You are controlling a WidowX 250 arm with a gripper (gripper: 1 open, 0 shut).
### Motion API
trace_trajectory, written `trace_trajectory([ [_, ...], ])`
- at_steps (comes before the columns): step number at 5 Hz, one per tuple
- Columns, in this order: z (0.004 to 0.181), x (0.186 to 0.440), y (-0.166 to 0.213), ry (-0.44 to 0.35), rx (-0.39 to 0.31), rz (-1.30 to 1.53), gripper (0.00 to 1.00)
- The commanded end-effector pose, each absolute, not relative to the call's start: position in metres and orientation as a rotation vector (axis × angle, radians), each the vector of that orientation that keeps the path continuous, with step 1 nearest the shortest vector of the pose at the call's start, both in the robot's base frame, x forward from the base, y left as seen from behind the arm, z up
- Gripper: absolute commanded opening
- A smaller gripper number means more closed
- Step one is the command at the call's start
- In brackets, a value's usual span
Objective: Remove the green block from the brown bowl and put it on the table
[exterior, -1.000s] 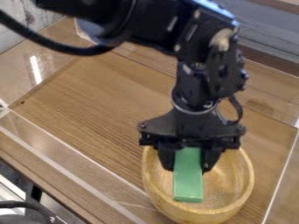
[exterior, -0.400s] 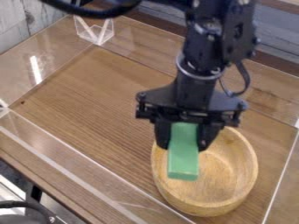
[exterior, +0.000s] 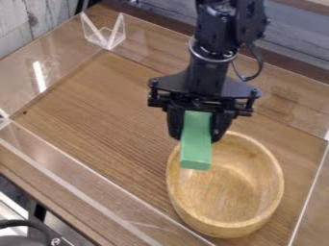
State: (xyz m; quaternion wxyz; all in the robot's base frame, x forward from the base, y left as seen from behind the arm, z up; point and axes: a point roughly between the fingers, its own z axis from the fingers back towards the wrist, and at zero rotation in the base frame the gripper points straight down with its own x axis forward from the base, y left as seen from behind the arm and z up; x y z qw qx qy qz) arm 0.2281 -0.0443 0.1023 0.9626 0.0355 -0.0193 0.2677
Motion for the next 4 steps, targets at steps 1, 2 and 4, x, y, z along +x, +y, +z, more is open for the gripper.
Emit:
trace_trajectory([
  [1, 0.116, 0.245, -0.032, -0.095, 0.041, 0.545, 0.00],
  [2, 0.115, 0.250, -0.012, -0.119, 0.028, 0.504, 0.00],
  [4, 0.100, 0.256, 0.028, -0.146, 0.025, 0.538, 0.00],
])
